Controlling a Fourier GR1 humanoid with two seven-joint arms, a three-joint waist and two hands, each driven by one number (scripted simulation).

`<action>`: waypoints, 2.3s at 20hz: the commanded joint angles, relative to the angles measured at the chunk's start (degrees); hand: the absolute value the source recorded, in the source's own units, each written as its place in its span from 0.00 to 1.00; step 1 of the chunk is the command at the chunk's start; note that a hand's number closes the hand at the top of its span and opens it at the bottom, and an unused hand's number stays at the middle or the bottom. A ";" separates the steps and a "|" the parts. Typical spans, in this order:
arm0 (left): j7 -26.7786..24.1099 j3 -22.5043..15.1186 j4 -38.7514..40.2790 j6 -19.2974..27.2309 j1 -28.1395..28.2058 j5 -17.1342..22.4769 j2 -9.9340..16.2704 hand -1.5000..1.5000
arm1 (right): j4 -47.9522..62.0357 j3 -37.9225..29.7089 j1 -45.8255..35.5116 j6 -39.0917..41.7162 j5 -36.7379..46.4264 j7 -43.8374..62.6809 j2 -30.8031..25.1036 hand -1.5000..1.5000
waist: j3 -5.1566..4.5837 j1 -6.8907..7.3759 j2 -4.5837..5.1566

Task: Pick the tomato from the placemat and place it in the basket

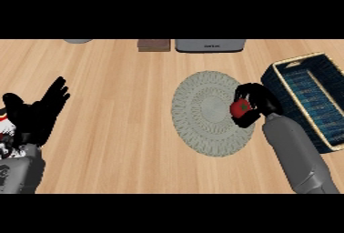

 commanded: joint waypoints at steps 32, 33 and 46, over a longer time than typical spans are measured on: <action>-0.52 -1.24 1.92 -1.32 -3.35 -0.58 -0.87 0.50 | 21.59 -10.95 -57.46 -34.12 47.93 86.65 -2.53 1.00 | 0.15 3.83 1.30; 1.07 -1.46 0.61 -0.21 -4.63 -0.69 -1.41 0.50 | 22.67 -10.53 -56.28 -34.22 49.48 87.08 -3.64 1.00 | 0.17 3.82 1.32; 0.81 0.69 -1.19 -1.66 -0.97 0.46 0.49 0.50 | 21.17 -14.90 -49.87 -32.50 50.89 85.41 -9.54 1.00 | 0.33 1.74 0.11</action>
